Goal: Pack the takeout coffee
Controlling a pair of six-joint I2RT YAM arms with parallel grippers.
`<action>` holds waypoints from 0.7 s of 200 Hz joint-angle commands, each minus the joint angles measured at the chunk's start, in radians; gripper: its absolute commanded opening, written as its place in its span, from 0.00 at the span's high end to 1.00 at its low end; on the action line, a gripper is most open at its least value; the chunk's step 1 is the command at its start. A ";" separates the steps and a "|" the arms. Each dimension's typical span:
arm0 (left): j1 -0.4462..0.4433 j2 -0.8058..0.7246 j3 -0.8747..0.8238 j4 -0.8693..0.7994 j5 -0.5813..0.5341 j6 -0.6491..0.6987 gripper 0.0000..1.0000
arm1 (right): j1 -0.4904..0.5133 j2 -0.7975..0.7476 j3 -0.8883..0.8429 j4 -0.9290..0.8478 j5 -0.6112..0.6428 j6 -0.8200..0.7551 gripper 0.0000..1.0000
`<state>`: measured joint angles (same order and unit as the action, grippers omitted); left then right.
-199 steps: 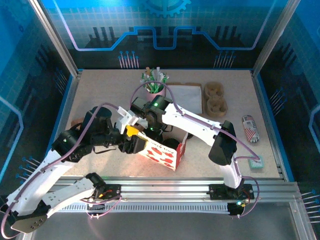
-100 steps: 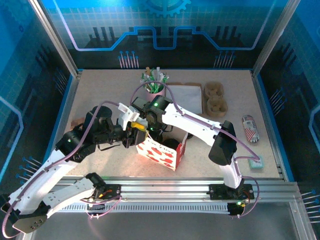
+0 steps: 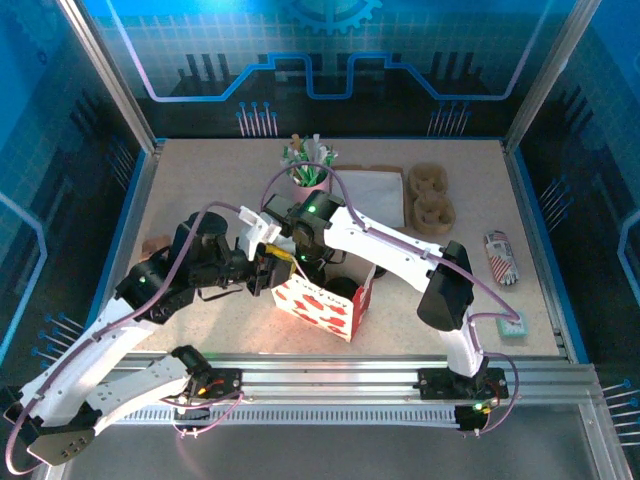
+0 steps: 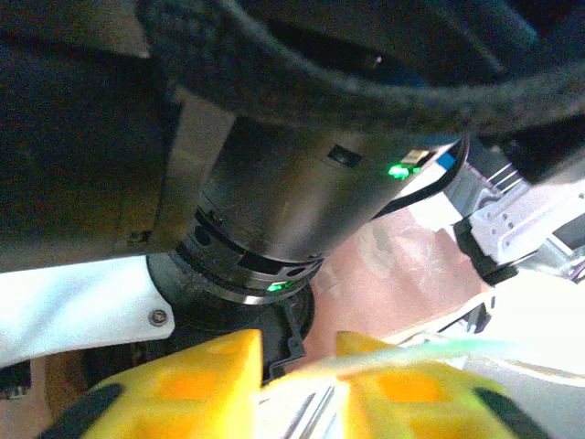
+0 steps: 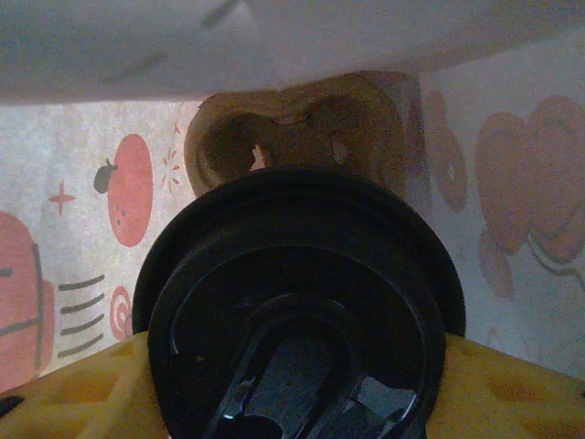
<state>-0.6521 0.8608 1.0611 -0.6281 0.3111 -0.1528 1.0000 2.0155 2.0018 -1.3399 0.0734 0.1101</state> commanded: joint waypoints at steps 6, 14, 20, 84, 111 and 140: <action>-0.007 -0.001 -0.010 0.019 0.023 0.006 0.85 | -0.009 0.020 -0.023 0.006 -0.028 -0.010 0.49; -0.007 -0.003 -0.006 0.020 0.028 0.003 0.92 | -0.009 0.020 -0.024 0.005 -0.026 -0.010 0.49; -0.007 -0.004 -0.003 0.019 0.033 0.000 0.99 | -0.009 0.020 -0.024 0.005 -0.026 -0.008 0.49; -0.010 -0.037 -0.015 0.060 0.099 -0.043 1.00 | -0.009 0.033 -0.015 0.005 -0.026 -0.006 0.49; -0.018 -0.046 -0.033 0.073 0.122 -0.046 1.00 | -0.009 0.044 -0.009 0.004 -0.026 -0.002 0.49; -0.029 -0.053 -0.052 0.094 0.147 -0.047 1.00 | -0.009 0.047 -0.007 0.007 -0.031 -0.001 0.49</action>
<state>-0.6651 0.8272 1.0214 -0.5972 0.3840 -0.1848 1.0000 2.0209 1.9961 -1.3258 0.0692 0.1104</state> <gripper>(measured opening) 0.053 0.615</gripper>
